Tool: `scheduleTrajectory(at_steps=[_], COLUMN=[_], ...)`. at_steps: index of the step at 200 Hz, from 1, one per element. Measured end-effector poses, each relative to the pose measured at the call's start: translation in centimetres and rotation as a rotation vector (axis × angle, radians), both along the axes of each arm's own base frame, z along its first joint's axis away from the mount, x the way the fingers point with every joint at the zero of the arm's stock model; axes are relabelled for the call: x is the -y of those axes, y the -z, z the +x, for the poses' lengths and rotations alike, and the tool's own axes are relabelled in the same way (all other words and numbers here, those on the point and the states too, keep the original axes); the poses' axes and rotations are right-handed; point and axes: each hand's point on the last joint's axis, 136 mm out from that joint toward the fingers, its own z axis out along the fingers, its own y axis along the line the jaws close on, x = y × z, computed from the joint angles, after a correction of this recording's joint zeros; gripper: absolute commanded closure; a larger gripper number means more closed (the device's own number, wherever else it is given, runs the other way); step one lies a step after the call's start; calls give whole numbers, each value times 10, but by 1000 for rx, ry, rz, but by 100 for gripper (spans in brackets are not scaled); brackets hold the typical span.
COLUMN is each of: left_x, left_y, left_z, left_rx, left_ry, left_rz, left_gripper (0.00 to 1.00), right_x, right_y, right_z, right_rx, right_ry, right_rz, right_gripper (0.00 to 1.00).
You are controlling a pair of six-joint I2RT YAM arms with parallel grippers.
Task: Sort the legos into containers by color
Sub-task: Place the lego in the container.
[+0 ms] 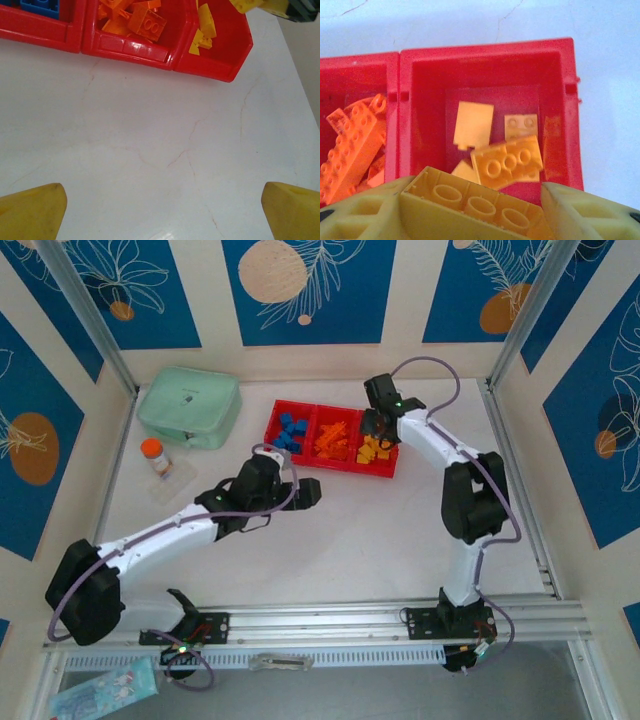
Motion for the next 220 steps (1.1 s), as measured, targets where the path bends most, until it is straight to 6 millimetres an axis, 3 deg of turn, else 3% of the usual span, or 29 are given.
scheduleTrajectory(at_steps=[40, 75, 111, 136, 159, 177, 200, 220], left_x=[10, 14, 9, -2, -33, -71, -130, -181], left_y=[-12, -25, -25, -33, -46, -52, -50, -36], left_z=[10, 16, 19, 24, 28, 35, 43, 46], left_rx=[30, 58, 67, 89, 135, 166, 192, 188], left_ry=[15, 22, 15, -9, -66, -147, -284, -406], left_rz=[1, -11, 4, -2, -9, -9, 57, 153], left_gripper=[1, 1, 1, 1, 1, 1, 1, 1], right_x=[1, -1, 1, 10, 24, 39, 66, 94], right_y=[16, 8, -32, -73, -96, -95, -70, -29], right_z=[20, 22, -1, -26, -53, -73, -98, -117], right_rx=[-18, -1, 72, 166, 244, 277, 286, 257], right_ry=[-12, -25, -48, -53, -42, -19, 19, 52], right_rz=[-16, -4, 41, 73, 87, 61, -25, -103], right_gripper=[27, 16, 0, 1, 1, 1, 1, 1])
